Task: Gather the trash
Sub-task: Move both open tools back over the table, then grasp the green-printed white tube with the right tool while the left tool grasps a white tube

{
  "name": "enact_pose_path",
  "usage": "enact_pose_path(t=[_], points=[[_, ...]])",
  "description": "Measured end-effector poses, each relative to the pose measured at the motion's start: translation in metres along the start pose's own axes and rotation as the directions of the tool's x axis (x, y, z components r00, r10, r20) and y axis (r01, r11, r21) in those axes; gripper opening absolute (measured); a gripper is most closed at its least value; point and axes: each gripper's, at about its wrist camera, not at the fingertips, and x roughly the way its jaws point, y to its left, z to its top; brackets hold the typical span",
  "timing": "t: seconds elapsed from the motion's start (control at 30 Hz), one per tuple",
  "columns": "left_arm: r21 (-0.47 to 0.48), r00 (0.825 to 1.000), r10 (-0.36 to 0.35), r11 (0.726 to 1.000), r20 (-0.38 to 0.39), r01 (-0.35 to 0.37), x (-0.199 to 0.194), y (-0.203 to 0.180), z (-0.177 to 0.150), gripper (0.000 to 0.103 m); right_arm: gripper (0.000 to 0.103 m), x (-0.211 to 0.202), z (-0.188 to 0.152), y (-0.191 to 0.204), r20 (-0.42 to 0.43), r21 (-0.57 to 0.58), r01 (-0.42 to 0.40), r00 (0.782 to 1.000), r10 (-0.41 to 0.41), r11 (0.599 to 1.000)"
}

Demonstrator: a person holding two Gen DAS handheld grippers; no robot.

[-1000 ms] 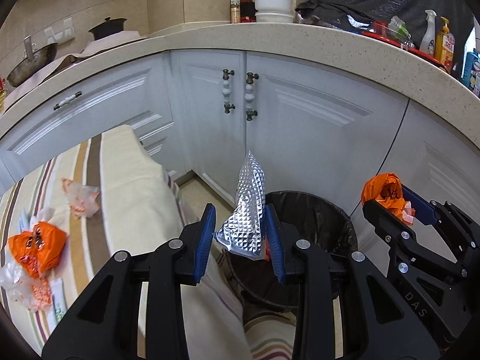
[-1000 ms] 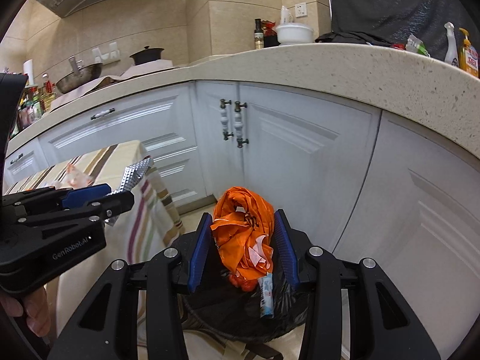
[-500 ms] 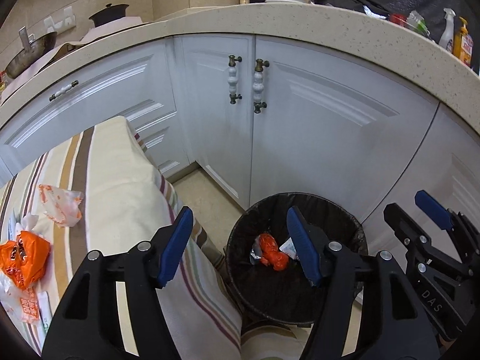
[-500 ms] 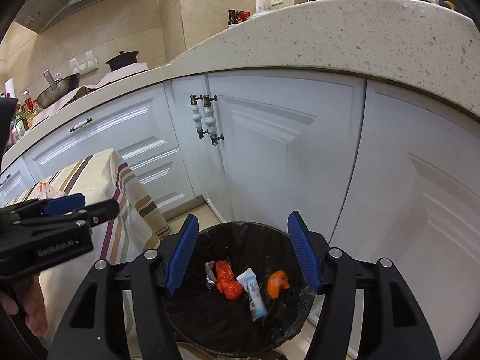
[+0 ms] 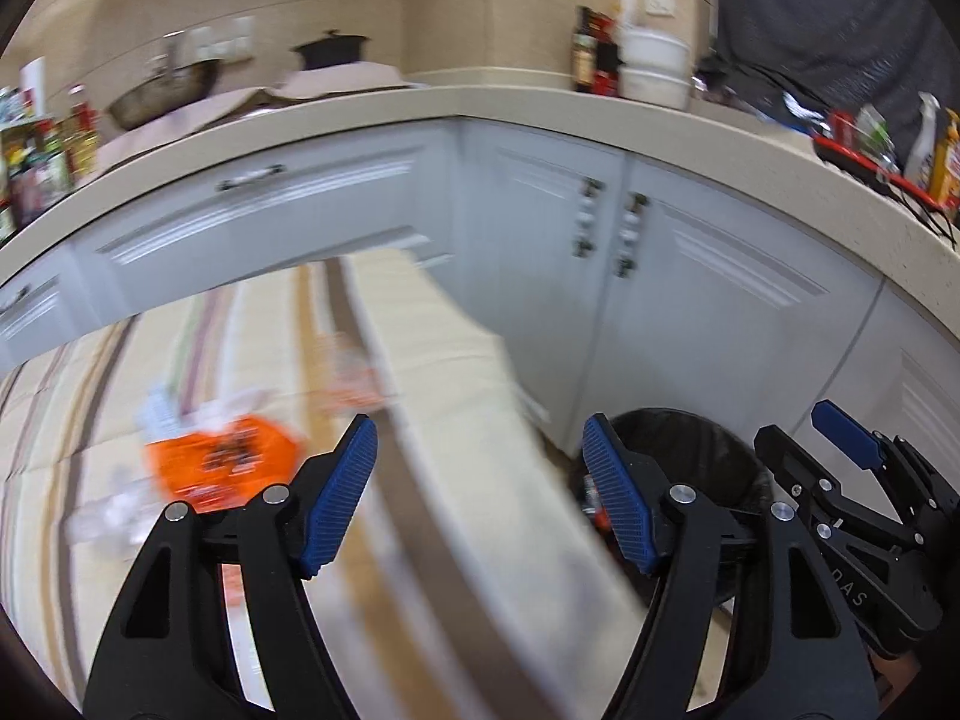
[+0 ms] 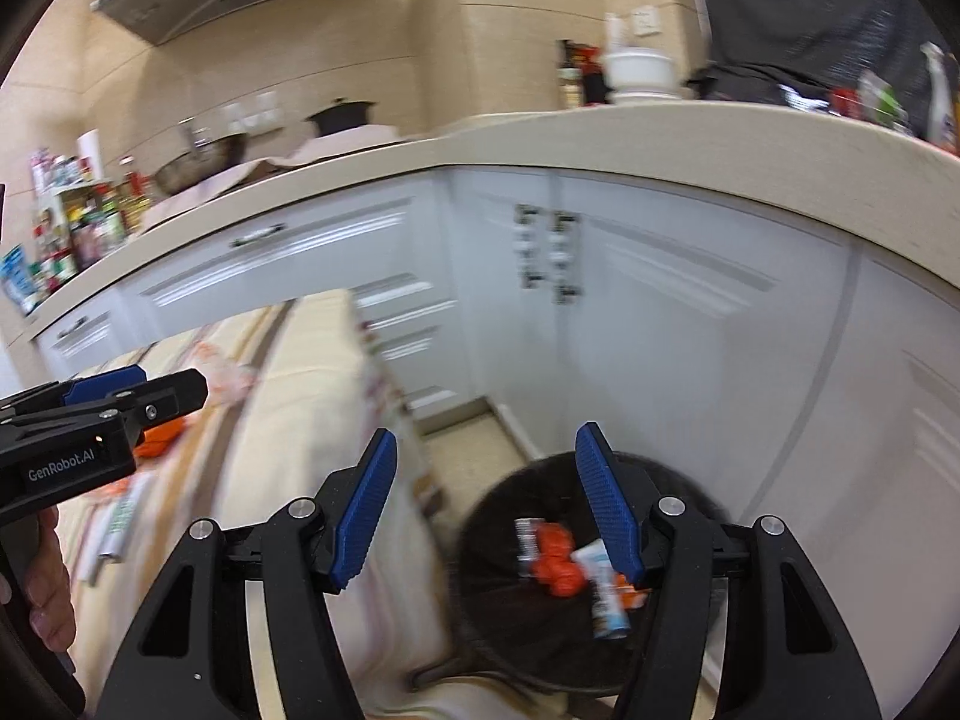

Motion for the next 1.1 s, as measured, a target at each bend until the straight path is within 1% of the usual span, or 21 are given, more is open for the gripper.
enact_pose_path(t=[0.17,0.27,0.4,0.47,0.6,0.73,0.9,1.1], points=[[-0.071,0.996,0.090,0.993,0.013,-0.089,-0.028,0.056,-0.013,0.069,0.061,0.000,-0.003,0.056,-0.016,-0.071,-0.112,0.994,0.111,0.991],[-0.112,0.987,0.162,0.981,0.014,-0.159,-0.043,0.091,-0.025,0.070,0.061,-0.001,-0.008,0.086,-0.032,-0.108,-0.171,0.985,0.169,0.979],[-0.163,0.972,0.234,0.959,-0.005,-0.231,-0.060,0.131,-0.044,0.070,0.061,-0.003,-0.017,0.121,-0.060,-0.153,-0.234,0.972,0.227,0.960],[-0.185,0.966,0.257,0.949,-0.018,-0.256,-0.064,0.146,-0.051,0.070,0.061,-0.003,-0.022,0.136,-0.077,-0.175,-0.254,0.967,0.244,0.951],[-0.230,0.954,0.295,0.926,-0.052,-0.299,-0.074,0.179,-0.071,0.070,0.061,-0.001,-0.031,0.160,-0.111,-0.214,-0.277,0.960,0.259,0.937],[-0.266,0.948,0.310,0.910,-0.075,-0.319,-0.079,0.199,-0.088,0.070,0.061,0.005,-0.041,0.176,-0.152,-0.246,-0.285,0.955,0.253,0.927],[-0.291,0.946,0.312,0.900,-0.085,-0.324,-0.084,0.214,-0.099,0.070,0.058,0.009,-0.053,0.189,-0.193,-0.273,-0.284,0.952,0.237,0.919],[-0.320,0.948,0.306,0.892,-0.092,-0.319,-0.086,0.224,-0.106,0.070,0.051,0.014,-0.054,0.199,-0.227,-0.303,-0.277,0.950,0.213,0.912]])
